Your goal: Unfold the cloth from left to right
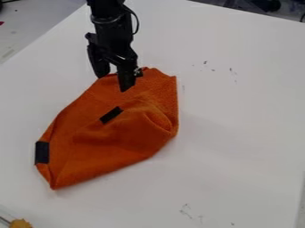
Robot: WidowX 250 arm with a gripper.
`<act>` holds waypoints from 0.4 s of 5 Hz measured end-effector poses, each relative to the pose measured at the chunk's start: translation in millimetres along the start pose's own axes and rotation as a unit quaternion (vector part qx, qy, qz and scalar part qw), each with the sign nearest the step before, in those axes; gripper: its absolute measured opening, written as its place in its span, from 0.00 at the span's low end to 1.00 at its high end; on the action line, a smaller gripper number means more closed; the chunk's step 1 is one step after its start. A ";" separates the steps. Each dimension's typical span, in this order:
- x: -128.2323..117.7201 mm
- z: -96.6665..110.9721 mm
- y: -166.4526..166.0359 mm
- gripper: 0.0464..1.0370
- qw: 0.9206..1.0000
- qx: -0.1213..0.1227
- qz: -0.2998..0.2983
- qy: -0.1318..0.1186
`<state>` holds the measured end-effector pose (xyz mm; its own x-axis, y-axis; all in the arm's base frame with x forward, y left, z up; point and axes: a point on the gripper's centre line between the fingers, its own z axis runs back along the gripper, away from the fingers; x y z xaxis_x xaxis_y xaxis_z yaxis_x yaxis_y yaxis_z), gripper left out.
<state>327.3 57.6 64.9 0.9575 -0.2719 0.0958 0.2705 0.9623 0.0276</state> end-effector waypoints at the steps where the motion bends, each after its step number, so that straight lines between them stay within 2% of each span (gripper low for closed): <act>1: -4.6 -10.9 -2.5 0.96 1.000 -0.008 0.004 0.015; 2: -15.9 -27.9 -11.6 0.96 1.000 -0.018 0.019 0.010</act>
<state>311.7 50.8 35.2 0.9689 -0.2352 0.0766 0.2367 0.9715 -0.0117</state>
